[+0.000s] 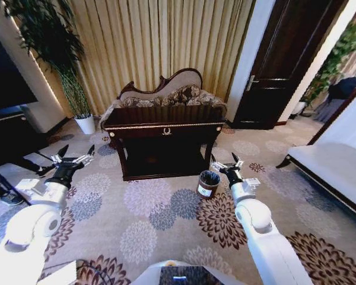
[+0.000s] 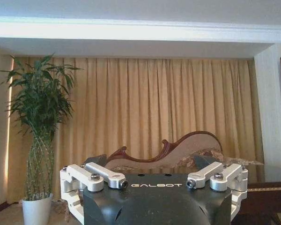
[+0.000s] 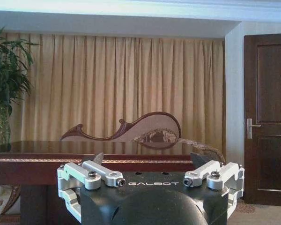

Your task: Move to the front of the table and place the trash on the table into the trash bin.

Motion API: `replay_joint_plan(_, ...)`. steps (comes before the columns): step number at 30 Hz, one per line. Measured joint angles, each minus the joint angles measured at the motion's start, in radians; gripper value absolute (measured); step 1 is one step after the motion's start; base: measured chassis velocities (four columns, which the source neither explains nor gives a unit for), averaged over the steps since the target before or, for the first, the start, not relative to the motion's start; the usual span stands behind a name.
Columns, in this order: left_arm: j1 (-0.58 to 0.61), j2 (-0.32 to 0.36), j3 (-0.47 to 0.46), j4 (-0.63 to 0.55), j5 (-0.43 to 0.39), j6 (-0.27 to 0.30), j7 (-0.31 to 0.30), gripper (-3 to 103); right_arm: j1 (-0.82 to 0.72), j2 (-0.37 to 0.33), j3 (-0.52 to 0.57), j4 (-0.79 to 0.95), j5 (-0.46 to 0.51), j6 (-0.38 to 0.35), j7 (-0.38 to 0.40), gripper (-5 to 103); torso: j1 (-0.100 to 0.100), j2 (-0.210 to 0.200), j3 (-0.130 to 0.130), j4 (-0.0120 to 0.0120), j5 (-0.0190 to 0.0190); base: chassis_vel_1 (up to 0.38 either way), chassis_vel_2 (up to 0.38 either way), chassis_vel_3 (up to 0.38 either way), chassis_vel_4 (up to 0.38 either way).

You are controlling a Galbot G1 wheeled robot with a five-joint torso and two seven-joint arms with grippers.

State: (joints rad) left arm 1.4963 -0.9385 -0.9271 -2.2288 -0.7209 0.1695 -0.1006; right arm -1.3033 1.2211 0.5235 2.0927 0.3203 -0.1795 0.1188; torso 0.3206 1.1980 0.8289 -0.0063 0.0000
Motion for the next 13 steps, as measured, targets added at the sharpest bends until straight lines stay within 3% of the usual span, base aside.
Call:
replay_joint_plan(4, 0.000, 0.000, 0.002, 0.001, 0.002, 0.000, 0.000, 100, 0.000, 0.001, 0.000, 0.000, 0.017, 0.001, 0.000, 100, -0.001, 0.001, 0.000, -0.0001, 0.0001, 0.093, -0.108, -0.097, 0.144)
replay_joint_plan(13, -0.004, -0.003, 0.009, -0.011, 0.002, 0.002, -0.001, 100, 0.006, -0.005, 0.010, -0.016, 0.030, 0.001, 0.000, 100, 0.001, -0.001, 0.000, -0.0003, -0.0001, 0.002, 0.006, 0.002, -0.006)
